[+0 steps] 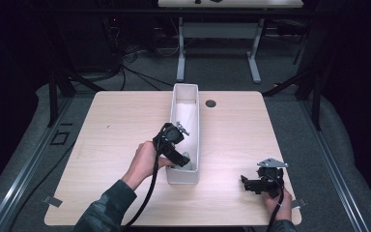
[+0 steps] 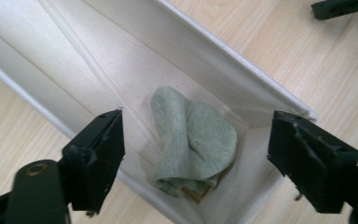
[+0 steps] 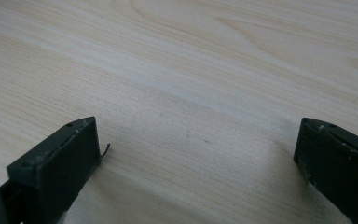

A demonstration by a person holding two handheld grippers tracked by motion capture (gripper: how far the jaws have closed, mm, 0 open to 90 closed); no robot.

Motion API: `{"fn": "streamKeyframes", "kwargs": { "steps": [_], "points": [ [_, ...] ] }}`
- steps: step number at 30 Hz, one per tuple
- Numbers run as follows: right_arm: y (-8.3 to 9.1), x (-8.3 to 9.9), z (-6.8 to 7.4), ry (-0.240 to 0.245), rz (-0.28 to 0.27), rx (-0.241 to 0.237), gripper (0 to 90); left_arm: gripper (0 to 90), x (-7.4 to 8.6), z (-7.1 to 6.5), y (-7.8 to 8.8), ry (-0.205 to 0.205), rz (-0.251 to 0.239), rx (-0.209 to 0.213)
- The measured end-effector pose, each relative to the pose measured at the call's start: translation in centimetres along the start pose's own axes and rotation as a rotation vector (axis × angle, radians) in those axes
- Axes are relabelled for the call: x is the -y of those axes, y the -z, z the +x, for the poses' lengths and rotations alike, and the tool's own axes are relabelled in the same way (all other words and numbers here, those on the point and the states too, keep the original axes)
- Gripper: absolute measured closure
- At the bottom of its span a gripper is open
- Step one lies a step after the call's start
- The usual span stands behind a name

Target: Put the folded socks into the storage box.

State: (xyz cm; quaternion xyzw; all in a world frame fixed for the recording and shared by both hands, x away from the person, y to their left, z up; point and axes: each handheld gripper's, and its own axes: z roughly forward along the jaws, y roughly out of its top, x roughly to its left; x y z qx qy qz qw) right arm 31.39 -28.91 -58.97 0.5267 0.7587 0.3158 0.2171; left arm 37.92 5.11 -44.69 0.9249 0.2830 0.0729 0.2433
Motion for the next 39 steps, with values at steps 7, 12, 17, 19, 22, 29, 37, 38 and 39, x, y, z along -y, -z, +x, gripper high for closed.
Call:
{"fn": "streamKeyframes", "kwargs": {
  "steps": [7,12,17,19,22,29,37,38,39],
  "points": [
    [0.0,0.0,0.0,0.0,0.0,0.0,0.0,13.7,0.5,0.1,1.5,0.001,-0.039,-0.006],
    [0.0,0.0,0.0,0.0,0.0,0.0,0.0,9.3,1.0,0.2,2.8,0.002,-0.066,-0.016],
    [0.0,0.0,0.0,0.0,0.0,0.0,0.0,5.6,1.7,0.5,3.9,0.015,-0.092,-0.03],
    [0.0,0.0,0.0,0.0,0.0,0.0,0.0,4.4,2.1,0.7,4.4,0.023,-0.102,-0.036],
    [0.0,0.0,0.0,0.0,0.0,0.0,0.0,2.8,2.5,0.9,4.9,0.028,-0.116,-0.044],
    [0.0,0.0,0.0,0.0,0.0,0.0,0.0,0.1,4.6,1.7,6.4,0.055,-0.158,-0.081],
    [0.0,0.0,0.0,0.0,0.0,0.0,0.0,0.0,7.6,2.6,6.6,0.106,-0.199,-0.114],
    [0.0,0.0,0.0,0.0,0.0,0.0,0.0,0.0,7.6,2.6,6.6,0.106,-0.199,-0.114],
    [0.0,0.0,0.0,0.0,0.0,0.0,0.0,0.0,8.2,2.7,6.6,0.113,-0.205,-0.121]
  ]
}}
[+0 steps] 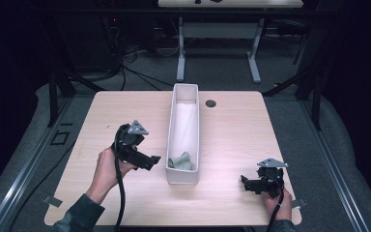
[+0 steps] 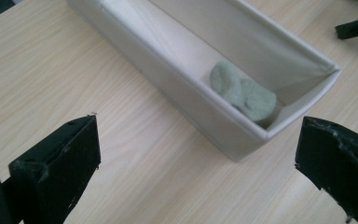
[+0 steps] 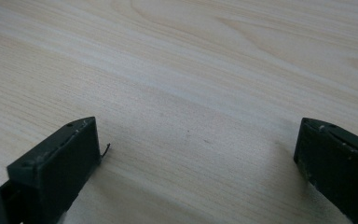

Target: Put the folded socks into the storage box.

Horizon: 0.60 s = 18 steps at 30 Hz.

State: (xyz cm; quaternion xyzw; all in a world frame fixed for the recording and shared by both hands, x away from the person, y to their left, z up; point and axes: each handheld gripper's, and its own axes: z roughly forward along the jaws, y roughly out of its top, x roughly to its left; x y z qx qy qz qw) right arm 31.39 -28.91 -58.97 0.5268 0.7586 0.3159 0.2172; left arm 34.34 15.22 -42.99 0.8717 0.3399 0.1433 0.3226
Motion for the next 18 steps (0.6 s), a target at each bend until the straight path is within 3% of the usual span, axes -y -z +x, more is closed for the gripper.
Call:
{"fn": "streamKeyframes", "kwargs": {
  "steps": [9,18],
  "points": [
    [0.0,0.0,0.0,0.0,0.0,0.0,0.0,0.0,4.3,1.5,-0.2,0.061,-0.042,-0.06],
    [0.0,0.0,0.0,0.002,0.003,0.0,0.0,0.0,9.0,2.7,-2.3,0.119,0.031,-0.05]
  ]
}}
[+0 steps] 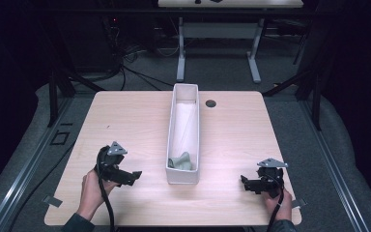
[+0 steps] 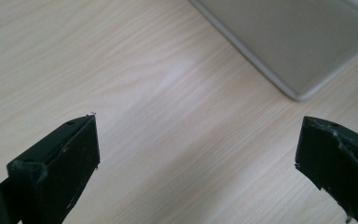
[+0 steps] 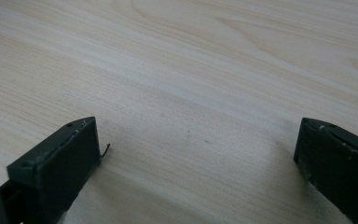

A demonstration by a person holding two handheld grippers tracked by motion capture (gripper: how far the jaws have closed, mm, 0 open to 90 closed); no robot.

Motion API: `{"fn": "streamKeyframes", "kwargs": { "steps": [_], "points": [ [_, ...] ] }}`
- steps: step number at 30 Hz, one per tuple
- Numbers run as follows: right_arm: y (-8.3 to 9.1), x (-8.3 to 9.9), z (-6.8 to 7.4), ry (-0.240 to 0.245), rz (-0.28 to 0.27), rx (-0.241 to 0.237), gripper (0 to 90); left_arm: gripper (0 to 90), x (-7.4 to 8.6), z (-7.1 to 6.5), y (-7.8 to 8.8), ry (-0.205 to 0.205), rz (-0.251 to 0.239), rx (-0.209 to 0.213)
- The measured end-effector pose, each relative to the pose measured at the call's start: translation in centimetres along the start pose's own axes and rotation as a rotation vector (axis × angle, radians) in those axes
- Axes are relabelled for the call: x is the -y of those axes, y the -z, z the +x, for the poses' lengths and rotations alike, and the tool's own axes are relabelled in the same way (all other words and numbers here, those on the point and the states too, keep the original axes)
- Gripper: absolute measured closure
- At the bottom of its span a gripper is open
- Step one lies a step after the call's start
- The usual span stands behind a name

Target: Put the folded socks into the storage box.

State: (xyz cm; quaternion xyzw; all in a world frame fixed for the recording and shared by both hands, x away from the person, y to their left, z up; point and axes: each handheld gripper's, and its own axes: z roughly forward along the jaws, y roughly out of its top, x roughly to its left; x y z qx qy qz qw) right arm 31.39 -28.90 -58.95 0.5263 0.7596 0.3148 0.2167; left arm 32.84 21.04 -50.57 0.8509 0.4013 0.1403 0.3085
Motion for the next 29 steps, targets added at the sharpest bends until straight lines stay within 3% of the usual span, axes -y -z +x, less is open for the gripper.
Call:
{"fn": "streamKeyframes", "kwargs": {
  "steps": [18,29],
  "points": [
    [0.0,0.0,0.0,0.0,0.0,0.0,0.0,0.0,5.9,1.8,-4.3,0.141,0.024,0.002],
    [0.0,0.0,0.0,-0.002,-0.002,0.001,0.0,0.0,7.0,1.7,-4.5,0.135,-0.047,-0.045]
  ]
}}
